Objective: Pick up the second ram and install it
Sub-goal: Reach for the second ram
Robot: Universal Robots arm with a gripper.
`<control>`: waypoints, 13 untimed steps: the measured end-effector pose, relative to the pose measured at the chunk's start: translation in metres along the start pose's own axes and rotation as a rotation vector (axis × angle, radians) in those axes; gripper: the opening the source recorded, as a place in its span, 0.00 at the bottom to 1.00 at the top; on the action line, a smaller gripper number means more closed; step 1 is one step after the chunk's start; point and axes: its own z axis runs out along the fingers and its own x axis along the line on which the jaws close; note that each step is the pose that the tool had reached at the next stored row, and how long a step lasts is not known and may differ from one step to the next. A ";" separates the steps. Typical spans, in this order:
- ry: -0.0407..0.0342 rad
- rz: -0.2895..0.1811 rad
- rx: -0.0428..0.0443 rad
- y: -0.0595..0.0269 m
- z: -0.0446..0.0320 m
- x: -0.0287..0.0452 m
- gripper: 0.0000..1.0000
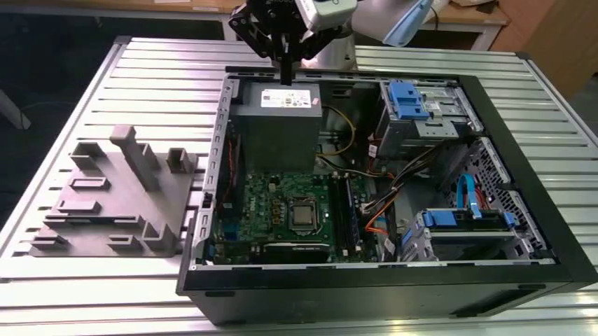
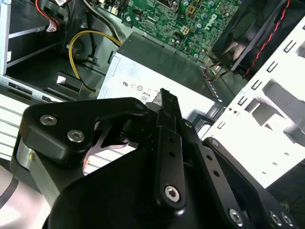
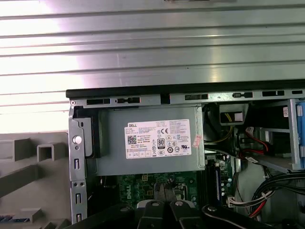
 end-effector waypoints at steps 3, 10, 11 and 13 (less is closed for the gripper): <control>0.0000 0.000 0.0001 -0.0001 -0.0001 0.0010 0.07; -0.0001 0.000 -0.0001 -0.0006 -0.0002 0.0083 0.07; -0.0001 0.000 0.0000 -0.0007 -0.0003 0.0098 0.07; -0.0001 0.000 -0.0001 -0.0009 -0.0003 0.0127 0.07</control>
